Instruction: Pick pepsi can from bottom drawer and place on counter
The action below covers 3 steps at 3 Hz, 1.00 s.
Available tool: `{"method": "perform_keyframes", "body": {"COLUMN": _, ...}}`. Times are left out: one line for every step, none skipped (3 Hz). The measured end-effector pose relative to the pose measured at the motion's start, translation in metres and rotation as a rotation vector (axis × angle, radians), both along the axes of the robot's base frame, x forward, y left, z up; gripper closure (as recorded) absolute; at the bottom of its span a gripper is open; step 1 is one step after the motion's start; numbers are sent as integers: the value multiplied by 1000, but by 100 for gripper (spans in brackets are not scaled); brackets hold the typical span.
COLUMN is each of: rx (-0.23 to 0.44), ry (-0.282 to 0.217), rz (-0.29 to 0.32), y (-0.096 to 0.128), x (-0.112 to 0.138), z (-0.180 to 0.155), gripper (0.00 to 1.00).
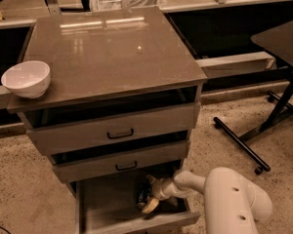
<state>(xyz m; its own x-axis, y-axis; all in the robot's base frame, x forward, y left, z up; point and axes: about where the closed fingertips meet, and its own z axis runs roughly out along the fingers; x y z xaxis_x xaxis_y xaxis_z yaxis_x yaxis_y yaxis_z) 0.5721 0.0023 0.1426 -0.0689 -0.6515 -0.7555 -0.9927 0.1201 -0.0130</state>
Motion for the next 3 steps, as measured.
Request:
{"method": "perform_keyframes", "body": {"rx": 1, "ry": 2, "rz": 1, "y": 1, "x": 2, "z": -3, "gripper": 0}}
{"method": "perform_keyframes", "body": {"rx": 1, "ry": 6, "rz": 4, "y": 1, "x": 3, "z": -5, "gripper": 6}}
{"method": "perform_keyframes", "body": {"rx": 3, "ry": 11, "rz": 5, "y": 1, "x": 3, "z": -8, "gripper": 12}}
